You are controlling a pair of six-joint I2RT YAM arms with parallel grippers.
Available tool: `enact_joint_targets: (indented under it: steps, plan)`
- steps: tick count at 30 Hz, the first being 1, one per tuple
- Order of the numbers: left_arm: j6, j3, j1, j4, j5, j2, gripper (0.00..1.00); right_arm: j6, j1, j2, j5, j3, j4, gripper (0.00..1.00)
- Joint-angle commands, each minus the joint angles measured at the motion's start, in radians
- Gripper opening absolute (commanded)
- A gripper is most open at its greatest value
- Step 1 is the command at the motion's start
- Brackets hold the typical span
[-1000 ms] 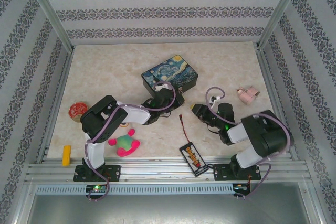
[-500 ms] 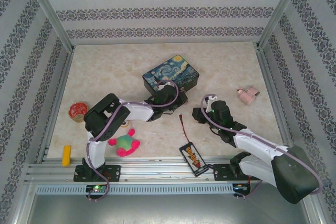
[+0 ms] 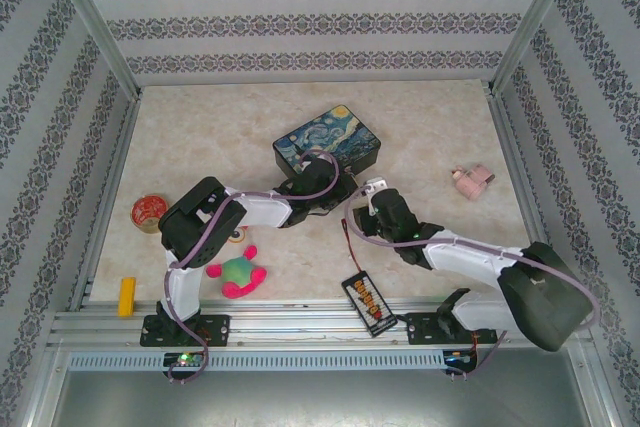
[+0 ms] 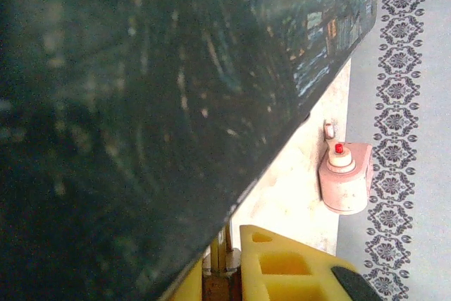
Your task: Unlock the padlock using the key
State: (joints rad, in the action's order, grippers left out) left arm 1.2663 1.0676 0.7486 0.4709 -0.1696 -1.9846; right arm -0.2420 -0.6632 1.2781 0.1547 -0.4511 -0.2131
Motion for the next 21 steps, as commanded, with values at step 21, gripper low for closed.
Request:
enact_joint_targets:
  steps: [21]
  plan:
    - [0.046,0.011,-0.020,-0.061,-0.098,-0.013,0.02,0.093,-0.033,0.233,0.150,-0.146,-0.102,0.22]
